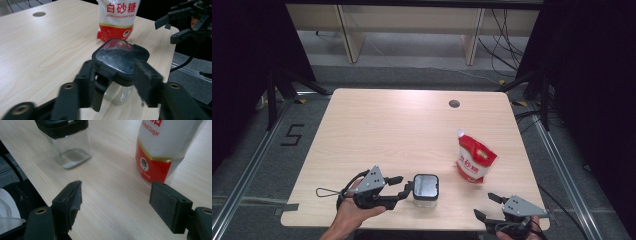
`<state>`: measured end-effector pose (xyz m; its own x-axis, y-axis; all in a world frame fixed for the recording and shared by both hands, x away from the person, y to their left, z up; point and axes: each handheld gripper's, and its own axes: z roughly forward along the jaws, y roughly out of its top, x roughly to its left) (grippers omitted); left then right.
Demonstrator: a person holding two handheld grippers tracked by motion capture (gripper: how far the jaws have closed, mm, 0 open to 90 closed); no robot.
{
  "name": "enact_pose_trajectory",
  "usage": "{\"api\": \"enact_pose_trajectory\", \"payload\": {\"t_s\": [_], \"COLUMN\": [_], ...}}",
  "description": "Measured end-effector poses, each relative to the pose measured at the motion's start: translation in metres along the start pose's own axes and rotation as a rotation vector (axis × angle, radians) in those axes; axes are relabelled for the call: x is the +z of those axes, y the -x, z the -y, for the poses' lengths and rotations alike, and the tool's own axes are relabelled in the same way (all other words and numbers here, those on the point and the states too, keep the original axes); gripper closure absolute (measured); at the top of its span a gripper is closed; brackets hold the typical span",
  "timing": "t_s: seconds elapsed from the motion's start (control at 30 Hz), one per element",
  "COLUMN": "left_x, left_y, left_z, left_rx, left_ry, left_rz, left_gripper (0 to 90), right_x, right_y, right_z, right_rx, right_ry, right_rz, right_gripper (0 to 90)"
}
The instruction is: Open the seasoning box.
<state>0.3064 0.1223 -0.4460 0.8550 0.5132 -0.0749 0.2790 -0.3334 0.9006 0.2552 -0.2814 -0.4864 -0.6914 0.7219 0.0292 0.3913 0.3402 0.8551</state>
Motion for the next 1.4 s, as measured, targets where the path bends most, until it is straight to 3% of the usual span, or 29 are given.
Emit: {"api": "enact_pose_trajectory", "payload": {"t_s": [0.07, 0.1, 0.13, 0.2, 0.27, 0.33, 0.47, 0.57, 0.6, 0.73, 0.8, 0.83, 0.87, 0.97, 1.0, 1.03, 1.17, 1.2, 1.27, 1.4], "left_x": [0.001, 0.001, 0.003, 0.004, 0.005, 0.007, 0.013, 0.016, 0.016, 0.017, 0.019, 0.019, 0.019, 0.018, 0.018, 0.018, 0.018, 0.017, 0.018, 0.018], "left_y": [0.002, 0.001, 0.001, 0.000, 0.002, 0.001, 0.000, -0.003, -0.002, -0.004, -0.004, -0.003, -0.003, -0.004, -0.004, -0.005, -0.005, -0.005, -0.005, -0.005], "left_z": [0.000, -0.001, -0.001, -0.002, -0.001, -0.001, -0.001, 0.000, 0.001, 0.001, 0.002, 0.003, 0.003, 0.003, 0.003, 0.003, 0.004, 0.004, 0.004, 0.004], "left_rx": [-0.004, 0.018, 0.021, 0.034, 0.020, 0.038, 0.034, 0.049, 0.029, 0.061, 0.053, 0.043, 0.048, 0.073, 0.062, 0.067, 0.051, 0.056, 0.056, 0.059], "left_ry": [0.013, 0.018, 0.020, 0.024, 0.016, 0.013, 0.012, 0.000, -0.003, -0.017, -0.010, -0.007, -0.006, -0.020, -0.016, -0.017, -0.013, -0.012, -0.012, -0.009], "left_rz": [-0.008, -0.005, -0.006, -0.004, -0.026, -0.031, -0.021, -0.031, -0.042, -0.049, -0.046, -0.047, -0.050, -0.049, -0.050, -0.048, -0.046, -0.045, -0.047, -0.045], "left_gripper": [56.7, 65.3, 67.8, 69.6, 74.2, 79.5, 84.0, 85.7, 85.7, 86.3, 86.3, 86.4, 86.4, 86.4, 85.9, 85.9, 85.3, 85.3, 85.4, 85.5], "right_x": [0.000, 0.001, 0.002, 0.002, 0.003, 0.006, 0.009, 0.012, 0.012, 0.016, 0.017, 0.018, 0.020, 0.022, 0.027, 0.027, 0.036, 0.037, 0.044, 0.056], "right_y": [-0.001, -0.001, -0.001, -0.003, -0.003, -0.004, -0.008, -0.010, -0.010, -0.013, -0.015, -0.016, -0.017, -0.024, -0.024, -0.024, -0.032, -0.036, -0.037, -0.041], "right_z": [0.000, -0.001, -0.001, -0.001, -0.002, -0.004, -0.008, -0.010, -0.010, -0.013, -0.015, -0.016, -0.017, -0.021, -0.024, -0.024, -0.030, -0.031, -0.034, -0.038], "right_rx": [0.001, -0.017, -0.026, -0.010, -0.027, -0.037, -0.037, -0.049, -0.049, -0.064, -0.072, -0.060, -0.082, -0.079, -0.123, -0.123, -0.135, -0.114, -0.149, -0.158], "right_ry": [-0.001, -0.003, 0.004, -0.009, 0.001, 0.008, 0.019, 0.045, 0.045, 0.044, 0.045, 0.033, 0.058, 0.045, 0.067, 0.067, 0.079, 0.069, 0.073, 0.061], "right_rz": [0.004, 0.004, 0.007, -0.001, 0.003, -0.005, -0.018, -0.018, -0.018, -0.024, -0.016, -0.040, -0.035, -0.027, -0.031, -0.031, -0.063, -0.061, -0.079, -0.107], "right_gripper": [28.0, 28.5, 28.6, 28.6, 28.9, 29.9, 34.9, 41.2, 41.2, 44.6, 47.1, 48.3, 50.6, 56.2, 61.1, 61.1, 71.8, 74.5, 78.6, 83.1]}}
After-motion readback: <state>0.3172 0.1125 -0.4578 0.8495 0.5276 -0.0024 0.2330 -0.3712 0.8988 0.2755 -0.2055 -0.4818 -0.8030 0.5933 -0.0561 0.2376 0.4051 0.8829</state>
